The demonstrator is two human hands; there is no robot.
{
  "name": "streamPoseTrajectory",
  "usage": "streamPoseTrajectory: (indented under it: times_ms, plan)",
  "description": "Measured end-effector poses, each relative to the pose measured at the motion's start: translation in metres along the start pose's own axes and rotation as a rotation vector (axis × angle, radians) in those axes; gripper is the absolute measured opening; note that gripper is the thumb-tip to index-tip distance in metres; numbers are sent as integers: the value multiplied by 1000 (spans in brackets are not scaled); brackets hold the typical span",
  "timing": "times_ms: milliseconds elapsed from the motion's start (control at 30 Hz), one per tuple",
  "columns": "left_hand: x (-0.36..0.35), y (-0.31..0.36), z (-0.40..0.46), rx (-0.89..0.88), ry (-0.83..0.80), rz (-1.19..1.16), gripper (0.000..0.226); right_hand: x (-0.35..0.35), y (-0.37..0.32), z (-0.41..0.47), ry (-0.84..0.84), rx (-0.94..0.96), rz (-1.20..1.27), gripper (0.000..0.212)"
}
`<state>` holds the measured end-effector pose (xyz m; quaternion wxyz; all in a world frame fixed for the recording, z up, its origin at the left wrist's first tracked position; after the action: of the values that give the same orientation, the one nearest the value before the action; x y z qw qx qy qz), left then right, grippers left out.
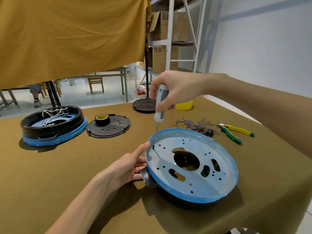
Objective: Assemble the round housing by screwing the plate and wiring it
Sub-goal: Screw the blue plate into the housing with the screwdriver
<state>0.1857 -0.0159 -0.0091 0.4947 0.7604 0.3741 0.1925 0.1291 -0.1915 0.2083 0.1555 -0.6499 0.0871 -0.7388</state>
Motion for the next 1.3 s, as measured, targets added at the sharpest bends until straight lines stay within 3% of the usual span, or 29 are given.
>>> streamPoseTrajectory:
  times_ms: [167,333,433,633,933,1033,1133,1300]
  plan:
    - [-2,0,-2,-11,12,-6,91,-4,-1,0,36,-56,-127,34]
    - [-2,0,-1,-9,29,-11,91,-6,2,1,70,-68,-87,32]
    - [-2,0,-1,-6,30,-20,91,-4,3,0,33,-36,5,24]
    - [-1,-1,-2,-7,33,-24,90,3,-4,-3,-86,23,-31,33]
    - [-3,-1,-1,-12,38,-5,94,-1,-3,1,-38,-128,-136,27]
    - [-2,-1,-2,-21,41,6,95,-2,-2,0,-13,-164,-177,35]
    - [-3,-1,-2,-23,40,14,94,4,-2,-3,-81,-154,-63,42]
    - [-3,-2,0,-25,52,17,96,1,-6,-2,-40,-140,-146,30]
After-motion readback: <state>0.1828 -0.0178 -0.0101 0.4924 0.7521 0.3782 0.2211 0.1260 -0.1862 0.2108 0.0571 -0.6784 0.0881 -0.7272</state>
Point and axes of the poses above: each hand's wrist, its own z-axis towards the middle knuckle, its own x-axis out of the back of the hand, y = z × x, the point moved 1 cm from there along z, towards the middle knuckle, and after that the axes turned 5 degrees about y, right-handed, at the moved point
